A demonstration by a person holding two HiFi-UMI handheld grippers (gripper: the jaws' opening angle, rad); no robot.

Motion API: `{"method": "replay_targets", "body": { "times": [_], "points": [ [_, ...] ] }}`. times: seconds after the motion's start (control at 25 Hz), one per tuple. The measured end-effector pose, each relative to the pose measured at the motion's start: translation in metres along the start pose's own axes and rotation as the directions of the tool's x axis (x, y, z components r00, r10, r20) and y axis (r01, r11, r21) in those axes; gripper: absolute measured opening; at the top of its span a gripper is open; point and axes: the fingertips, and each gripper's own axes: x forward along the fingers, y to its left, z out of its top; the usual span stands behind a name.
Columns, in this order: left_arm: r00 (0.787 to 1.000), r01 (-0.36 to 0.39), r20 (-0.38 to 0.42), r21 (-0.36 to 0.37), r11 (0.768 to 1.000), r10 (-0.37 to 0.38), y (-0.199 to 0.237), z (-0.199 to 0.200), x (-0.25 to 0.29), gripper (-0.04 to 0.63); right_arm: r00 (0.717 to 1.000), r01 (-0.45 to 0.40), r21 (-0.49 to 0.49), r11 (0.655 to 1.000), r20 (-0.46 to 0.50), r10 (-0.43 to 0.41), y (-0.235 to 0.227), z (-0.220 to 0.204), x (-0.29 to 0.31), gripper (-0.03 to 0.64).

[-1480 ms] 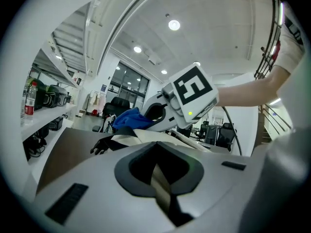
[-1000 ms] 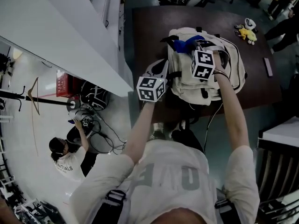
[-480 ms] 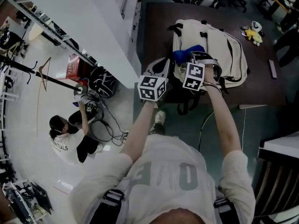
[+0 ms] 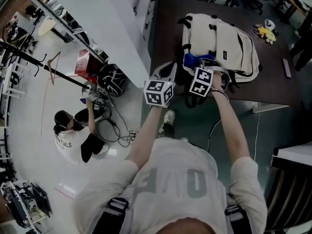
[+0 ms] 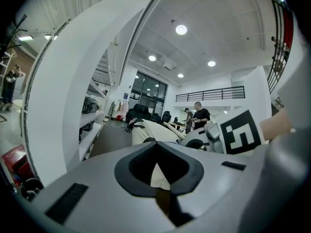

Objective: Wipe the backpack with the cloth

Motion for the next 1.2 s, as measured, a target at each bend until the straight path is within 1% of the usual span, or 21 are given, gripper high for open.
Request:
{"method": "replay_targets", "body": {
  "times": [0.08, 0.28, 0.36, 0.4, 0.48, 0.6, 0.72, 0.8, 0.92, 1.04, 1.12, 1.2],
  "points": [
    [1.000, -0.005, 0.004, 0.003, 1.000, 0.004, -0.004, 0.000, -0.005, 0.005, 1.000, -0.006, 0.012, 1.000, 0.011, 0.006, 0.008, -0.002, -0.005, 0.037],
    [1.000, -0.017, 0.014, 0.001, 1.000, 0.017, -0.015, 0.000, -0.011, 0.005, 0.999, -0.033, -0.035, 0.999, 0.027, 0.034, 0.024, 0.003, -0.014, 0.037],
    [1.000, -0.013, 0.020, 0.007, 1.000, 0.013, -0.021, 0.003, -0.008, 0.005, 0.997, -0.040, -0.016, 0.999, 0.067, 0.041, 0.018, 0.003, -0.023, 0.037],
    [1.000, -0.009, 0.025, 0.014, 1.000, 0.009, -0.024, 0.006, -0.005, 0.005, 0.995, -0.026, 0.008, 1.000, 0.093, 0.025, 0.008, 0.002, -0.029, 0.037],
    [0.999, -0.005, 0.039, 0.023, 1.000, 0.004, -0.025, 0.015, 0.006, 0.005, 0.989, 0.035, 0.068, 0.997, 0.141, -0.044, -0.025, -0.002, -0.043, 0.038],
    [0.998, 0.003, 0.065, 0.017, 1.000, -0.004, -0.025, 0.030, 0.033, 0.005, 0.972, 0.135, 0.128, 0.982, 0.173, -0.156, -0.088, -0.015, -0.060, 0.037],
    [0.994, 0.024, 0.102, 0.028, 0.999, -0.027, -0.025, 0.051, 0.078, 0.005, 0.955, 0.216, 0.172, 0.961, 0.169, -0.245, -0.160, -0.039, -0.066, 0.037],
    [0.992, 0.039, 0.119, 0.026, 0.999, -0.042, -0.025, 0.065, 0.113, 0.005, 0.949, 0.253, 0.192, 0.948, 0.143, -0.282, -0.204, -0.062, -0.064, 0.037],
    [0.990, 0.060, 0.125, 0.035, 0.998, -0.064, -0.027, 0.078, 0.160, 0.005, 0.954, 0.253, 0.209, 0.945, 0.107, -0.280, -0.256, -0.094, -0.050, 0.037],
    [0.990, 0.097, 0.100, 0.037, 0.995, -0.100, -0.031, 0.077, 0.194, 0.005, 0.971, 0.219, 0.189, 0.957, 0.049, -0.232, -0.294, -0.123, -0.015, 0.038],
    [0.988, 0.146, 0.048, 0.003, 0.989, -0.146, -0.028, 0.068, 0.208, 0.005, 0.983, 0.176, 0.186, 0.967, 0.022, -0.183, -0.311, -0.129, 0.018, 0.038],
    [0.985, 0.172, 0.015, -0.046, 0.984, -0.171, -0.021, 0.062, 0.214, 0.005, 0.992, 0.118, 0.195, 0.974, 0.023, -0.125, -0.319, -0.124, 0.053, 0.037]
  ]
}}
